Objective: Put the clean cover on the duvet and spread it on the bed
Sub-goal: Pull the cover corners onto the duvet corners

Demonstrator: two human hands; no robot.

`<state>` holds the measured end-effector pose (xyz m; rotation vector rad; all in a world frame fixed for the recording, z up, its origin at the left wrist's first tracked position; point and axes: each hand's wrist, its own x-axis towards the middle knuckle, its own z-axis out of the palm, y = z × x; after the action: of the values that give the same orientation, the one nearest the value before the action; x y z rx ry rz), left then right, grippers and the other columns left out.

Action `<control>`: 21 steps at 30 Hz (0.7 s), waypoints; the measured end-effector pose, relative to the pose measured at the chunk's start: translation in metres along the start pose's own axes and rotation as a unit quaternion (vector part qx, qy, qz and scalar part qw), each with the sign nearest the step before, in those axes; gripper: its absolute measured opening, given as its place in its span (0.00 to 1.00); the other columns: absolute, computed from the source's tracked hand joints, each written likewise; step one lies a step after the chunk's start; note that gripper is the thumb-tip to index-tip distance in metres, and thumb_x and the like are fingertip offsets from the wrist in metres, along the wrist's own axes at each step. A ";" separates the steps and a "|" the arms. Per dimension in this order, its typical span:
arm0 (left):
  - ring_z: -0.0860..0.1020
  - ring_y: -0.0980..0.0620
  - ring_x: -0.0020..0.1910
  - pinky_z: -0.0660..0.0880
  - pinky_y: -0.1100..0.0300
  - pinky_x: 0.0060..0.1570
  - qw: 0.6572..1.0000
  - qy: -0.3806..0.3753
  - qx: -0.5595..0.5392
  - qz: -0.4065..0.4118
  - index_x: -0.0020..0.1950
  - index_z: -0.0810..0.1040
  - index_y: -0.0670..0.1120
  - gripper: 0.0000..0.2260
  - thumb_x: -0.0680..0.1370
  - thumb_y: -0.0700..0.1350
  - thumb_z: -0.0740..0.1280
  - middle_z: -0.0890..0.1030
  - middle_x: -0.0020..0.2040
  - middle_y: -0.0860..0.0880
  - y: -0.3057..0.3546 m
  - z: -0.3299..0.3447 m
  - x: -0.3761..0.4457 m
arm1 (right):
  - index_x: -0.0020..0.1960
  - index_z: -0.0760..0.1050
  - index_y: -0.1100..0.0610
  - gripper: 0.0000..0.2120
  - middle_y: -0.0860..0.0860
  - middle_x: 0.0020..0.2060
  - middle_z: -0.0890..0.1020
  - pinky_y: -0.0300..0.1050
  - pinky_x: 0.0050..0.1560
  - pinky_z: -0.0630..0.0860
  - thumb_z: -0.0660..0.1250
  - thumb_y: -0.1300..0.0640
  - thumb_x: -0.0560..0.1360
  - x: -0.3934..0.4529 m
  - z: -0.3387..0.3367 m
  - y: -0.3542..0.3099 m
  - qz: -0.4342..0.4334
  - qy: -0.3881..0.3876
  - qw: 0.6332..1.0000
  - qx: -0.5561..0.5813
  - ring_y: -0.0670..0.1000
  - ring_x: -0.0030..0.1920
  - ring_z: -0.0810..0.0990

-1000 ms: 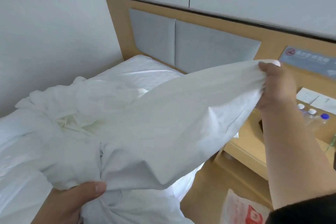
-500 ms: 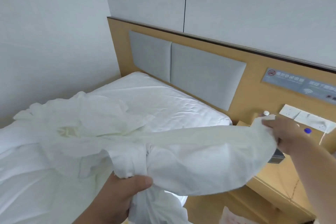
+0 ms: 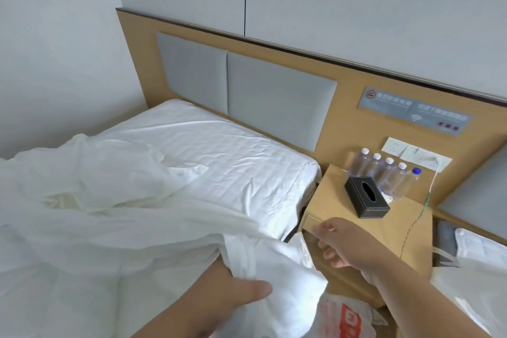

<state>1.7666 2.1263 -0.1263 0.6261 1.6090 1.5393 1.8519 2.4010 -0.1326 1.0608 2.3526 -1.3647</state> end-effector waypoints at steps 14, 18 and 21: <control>0.71 0.62 0.64 0.68 0.67 0.60 0.915 -0.126 0.355 -0.144 0.74 0.69 0.52 0.33 0.72 0.59 0.73 0.73 0.69 0.57 -0.027 0.035 0.025 | 0.49 0.79 0.52 0.17 0.49 0.46 0.81 0.43 0.38 0.73 0.73 0.42 0.67 -0.007 0.089 -0.091 -0.030 -0.202 0.921 -0.331 0.51 0.42 0.79; 0.71 0.70 0.65 0.67 0.76 0.58 0.980 -0.092 0.151 -0.094 0.71 0.71 0.64 0.21 0.79 0.55 0.69 0.73 0.67 0.69 -0.028 0.003 0.006 | 0.53 0.81 0.57 0.14 0.54 0.45 0.82 0.47 0.42 0.75 0.71 0.59 0.67 0.005 0.097 -0.074 0.007 -0.149 0.989 0.024 0.53 0.42 0.80; 0.78 0.64 0.59 0.73 0.61 0.64 0.990 0.054 0.117 -0.050 0.58 0.80 0.66 0.10 0.79 0.53 0.69 0.81 0.59 0.63 -0.045 -0.027 -0.010 | 0.50 0.81 0.59 0.12 0.59 0.43 0.85 0.52 0.43 0.81 0.71 0.63 0.66 0.005 0.094 -0.071 -0.036 -0.158 0.950 0.266 0.57 0.42 0.85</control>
<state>1.7581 2.0968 -0.1696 0.5848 1.8919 1.3416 1.7852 2.3042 -0.1386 0.7894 1.8500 -2.0929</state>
